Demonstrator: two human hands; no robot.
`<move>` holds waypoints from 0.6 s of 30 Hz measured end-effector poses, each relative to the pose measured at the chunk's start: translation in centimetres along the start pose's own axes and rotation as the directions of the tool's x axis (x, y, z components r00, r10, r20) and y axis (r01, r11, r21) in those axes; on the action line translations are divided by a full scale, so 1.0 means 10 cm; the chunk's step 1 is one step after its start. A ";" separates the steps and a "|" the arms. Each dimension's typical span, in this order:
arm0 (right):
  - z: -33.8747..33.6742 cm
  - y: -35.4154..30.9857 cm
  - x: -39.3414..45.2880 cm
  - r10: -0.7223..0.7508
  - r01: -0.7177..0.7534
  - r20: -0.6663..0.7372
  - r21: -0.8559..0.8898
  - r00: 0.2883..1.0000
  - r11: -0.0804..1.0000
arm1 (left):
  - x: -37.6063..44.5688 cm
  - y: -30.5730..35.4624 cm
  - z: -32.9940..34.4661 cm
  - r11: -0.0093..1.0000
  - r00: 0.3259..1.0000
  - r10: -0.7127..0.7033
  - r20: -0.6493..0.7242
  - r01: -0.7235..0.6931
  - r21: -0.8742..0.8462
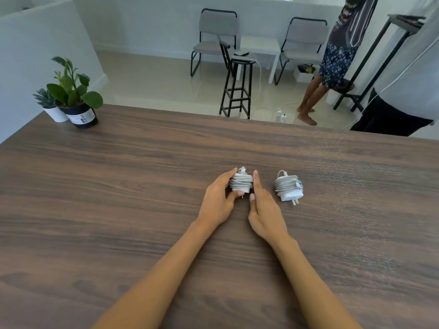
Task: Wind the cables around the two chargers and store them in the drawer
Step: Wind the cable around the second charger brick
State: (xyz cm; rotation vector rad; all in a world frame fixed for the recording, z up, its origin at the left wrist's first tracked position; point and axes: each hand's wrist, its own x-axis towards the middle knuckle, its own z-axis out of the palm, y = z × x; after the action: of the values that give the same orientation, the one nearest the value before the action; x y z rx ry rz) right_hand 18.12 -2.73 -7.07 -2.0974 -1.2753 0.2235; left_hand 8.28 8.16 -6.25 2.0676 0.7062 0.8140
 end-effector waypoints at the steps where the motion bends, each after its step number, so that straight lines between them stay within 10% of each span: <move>1: 0.01 0.00 0.03 0.009 -0.009 -0.007 0.002 1.000 1.000 | 0.03 -0.01 0.02 1.000 1.000 0.008 -0.004 -0.008 0.004; 18: -0.16 -0.28 -0.23 0.051 -0.049 0.022 -0.091 0.998 0.995 | -0.29 0.13 -0.31 0.940 0.963 -0.156 0.220 0.077 0.332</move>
State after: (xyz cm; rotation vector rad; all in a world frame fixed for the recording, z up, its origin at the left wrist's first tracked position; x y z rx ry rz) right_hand 15.62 -4.48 -4.55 -2.2120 -1.2696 0.2174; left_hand 4.34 6.88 -4.57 2.3372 0.8586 0.3839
